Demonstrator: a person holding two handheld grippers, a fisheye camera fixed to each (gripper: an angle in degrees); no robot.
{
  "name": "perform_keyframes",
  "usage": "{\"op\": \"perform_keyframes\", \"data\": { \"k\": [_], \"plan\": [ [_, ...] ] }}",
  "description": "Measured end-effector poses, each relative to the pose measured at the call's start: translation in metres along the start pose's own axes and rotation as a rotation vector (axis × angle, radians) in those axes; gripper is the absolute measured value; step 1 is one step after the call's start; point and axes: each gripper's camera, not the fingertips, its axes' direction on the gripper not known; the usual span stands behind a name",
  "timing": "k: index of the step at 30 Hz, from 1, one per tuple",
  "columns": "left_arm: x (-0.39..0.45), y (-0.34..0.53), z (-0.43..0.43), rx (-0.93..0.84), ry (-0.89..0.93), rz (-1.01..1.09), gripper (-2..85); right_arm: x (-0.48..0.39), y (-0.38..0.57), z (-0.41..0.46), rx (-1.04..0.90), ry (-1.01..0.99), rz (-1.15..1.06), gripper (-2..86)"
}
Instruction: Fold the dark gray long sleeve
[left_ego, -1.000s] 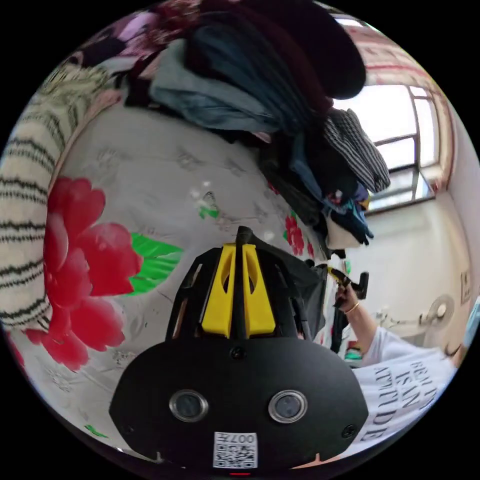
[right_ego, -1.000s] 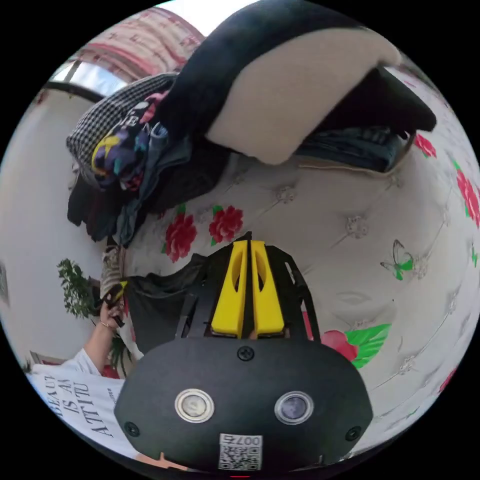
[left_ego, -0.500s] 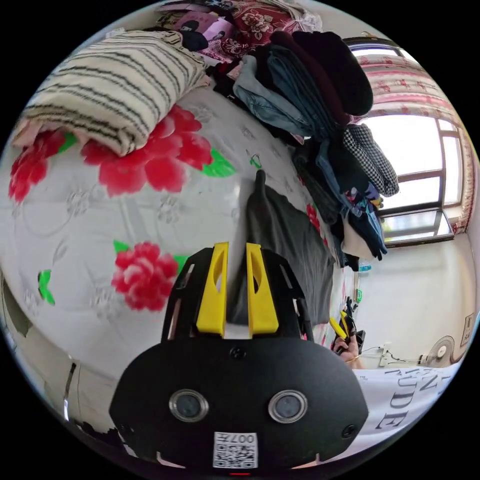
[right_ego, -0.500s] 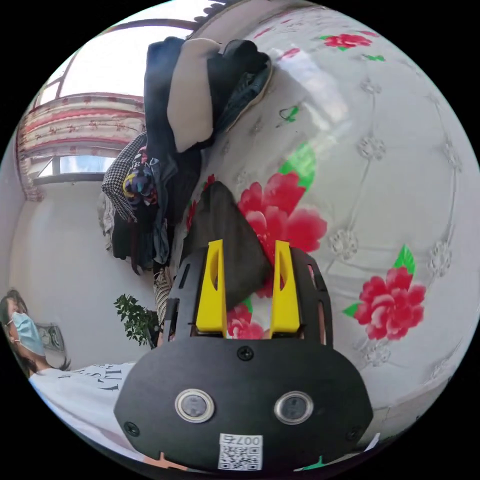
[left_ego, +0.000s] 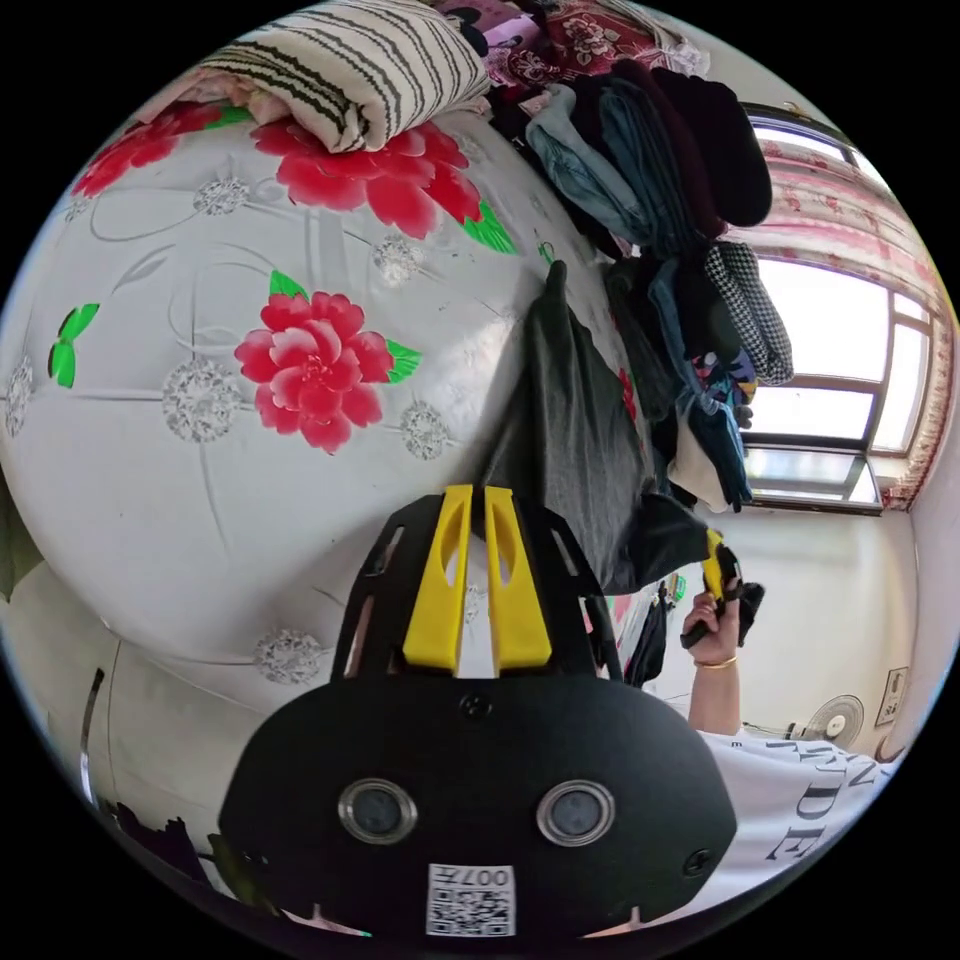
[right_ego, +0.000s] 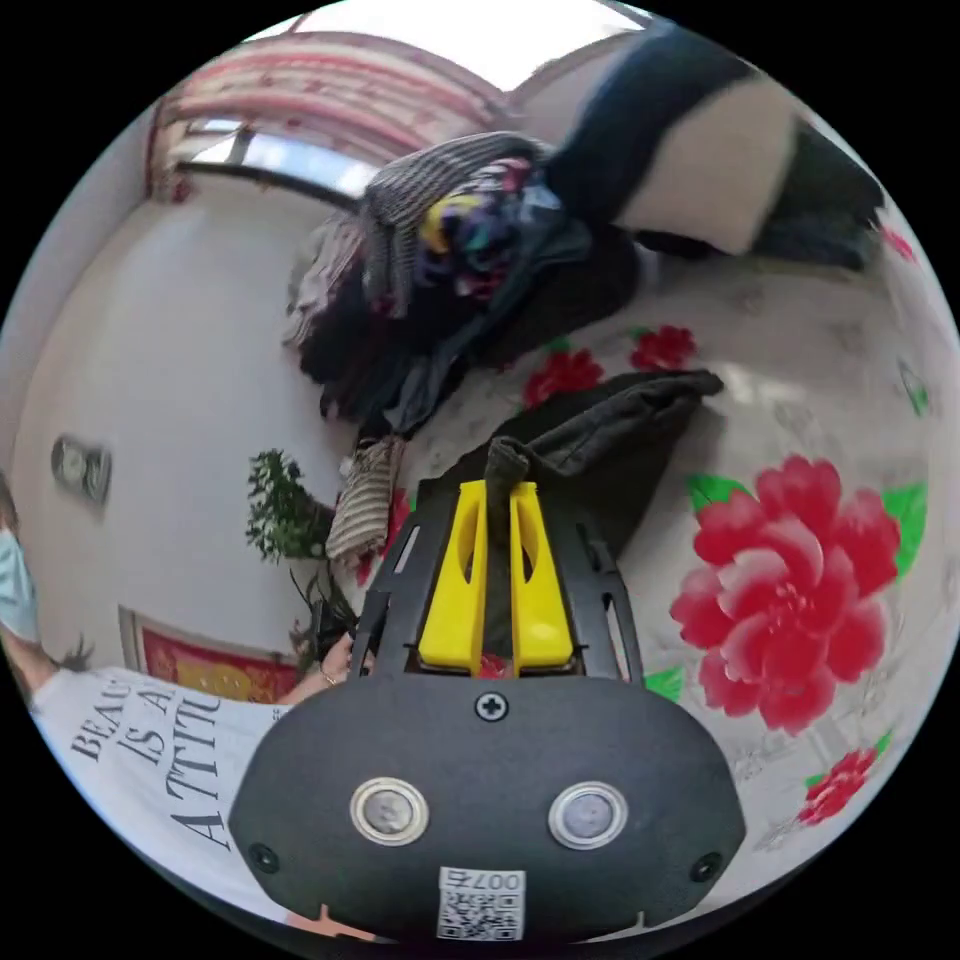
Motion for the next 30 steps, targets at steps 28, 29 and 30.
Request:
{"op": "perform_keyframes", "data": {
  "k": [28, 29, 30],
  "plan": [
    [-0.010, 0.033, 0.005, -0.162, 0.274, 0.097, 6.5, 0.058, 0.044, 0.208, -0.468, -0.188, 0.341, 9.0],
    [-0.009, 0.030, 0.002, -0.153, 0.294, 0.086, 6.4, 0.050, 0.037, 0.209, -0.466, -0.193, 0.320, 8.9],
    [-0.008, 0.020, -0.009, -0.123, 0.360, 0.070, 6.1, 0.034, 0.020, 0.209, -0.455, -0.237, 0.275, 8.5]
  ]
}}
